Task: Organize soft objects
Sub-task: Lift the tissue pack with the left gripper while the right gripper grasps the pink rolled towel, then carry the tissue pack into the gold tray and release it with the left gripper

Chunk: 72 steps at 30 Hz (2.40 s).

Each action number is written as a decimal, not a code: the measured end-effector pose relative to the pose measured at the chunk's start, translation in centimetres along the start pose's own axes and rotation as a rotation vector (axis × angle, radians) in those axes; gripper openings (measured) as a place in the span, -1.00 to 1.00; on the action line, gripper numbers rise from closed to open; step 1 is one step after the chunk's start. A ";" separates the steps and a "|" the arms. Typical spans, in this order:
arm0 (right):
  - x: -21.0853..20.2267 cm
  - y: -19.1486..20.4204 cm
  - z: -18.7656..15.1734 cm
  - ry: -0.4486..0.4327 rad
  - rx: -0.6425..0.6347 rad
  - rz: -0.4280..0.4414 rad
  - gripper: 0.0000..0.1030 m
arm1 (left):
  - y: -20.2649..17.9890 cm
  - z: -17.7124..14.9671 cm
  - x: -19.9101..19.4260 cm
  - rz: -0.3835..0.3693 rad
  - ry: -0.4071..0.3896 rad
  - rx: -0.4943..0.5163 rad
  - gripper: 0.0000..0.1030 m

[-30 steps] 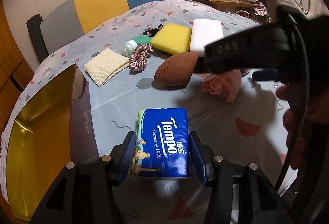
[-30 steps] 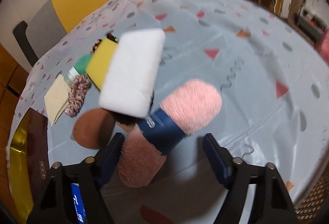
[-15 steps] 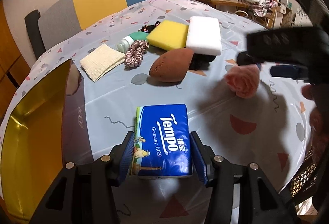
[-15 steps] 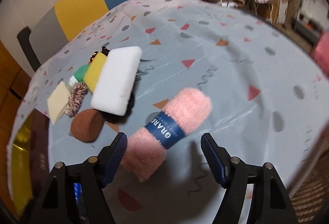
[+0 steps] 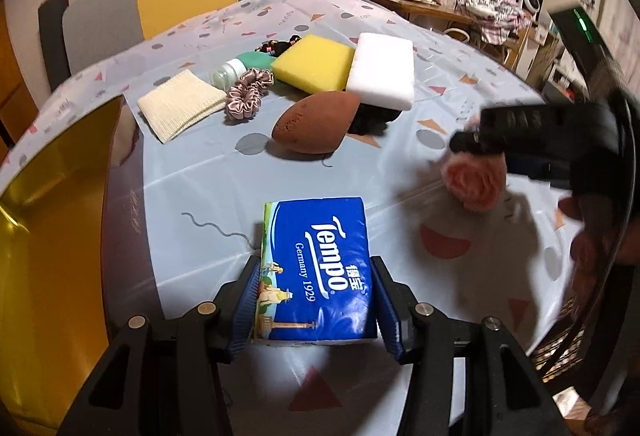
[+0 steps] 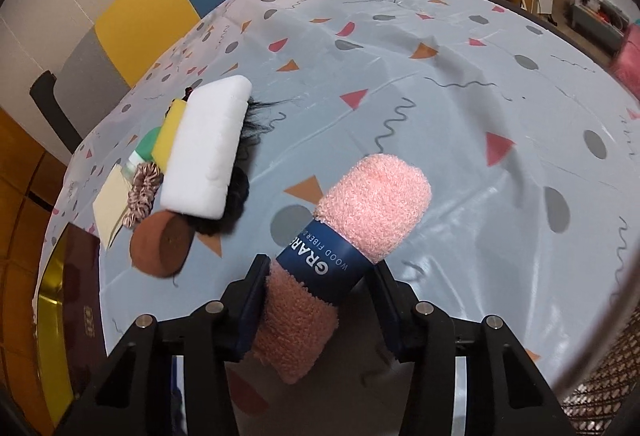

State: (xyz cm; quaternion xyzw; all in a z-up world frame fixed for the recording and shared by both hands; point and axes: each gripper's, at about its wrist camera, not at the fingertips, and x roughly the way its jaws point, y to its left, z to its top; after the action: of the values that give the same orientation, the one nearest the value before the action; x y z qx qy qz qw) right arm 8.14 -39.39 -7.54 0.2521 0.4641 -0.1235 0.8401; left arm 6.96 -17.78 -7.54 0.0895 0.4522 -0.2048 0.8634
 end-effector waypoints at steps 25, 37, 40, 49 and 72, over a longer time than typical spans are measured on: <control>-2.6 6.5 -5.2 -0.028 -0.283 0.060 -0.07 | 17.7 1.8 -7.8 0.093 -0.052 -0.277 0.03; -4.9 8.9 -6.5 -0.077 -0.344 0.067 -0.07 | 30.6 1.4 -3.0 0.297 0.119 -0.398 0.03; -5.8 9.7 -6.5 -0.096 -0.361 0.074 -0.07 | 32.1 2.0 -2.2 0.338 0.127 -0.389 0.04; -7.9 12.3 -6.8 -0.145 -0.423 0.088 -0.07 | 33.7 2.9 -2.3 0.414 0.078 -0.360 0.09; -6.3 27.3 -9.4 -0.044 -0.693 0.318 -0.07 | 27.3 -7.2 -12.4 0.286 -0.171 -0.619 0.10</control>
State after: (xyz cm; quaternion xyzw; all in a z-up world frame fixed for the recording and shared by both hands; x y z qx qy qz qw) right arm 10.05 -11.51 2.03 0.0194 0.4152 0.1673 0.8940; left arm 7.17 12.65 -2.36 -0.1315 0.4019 0.0582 0.9043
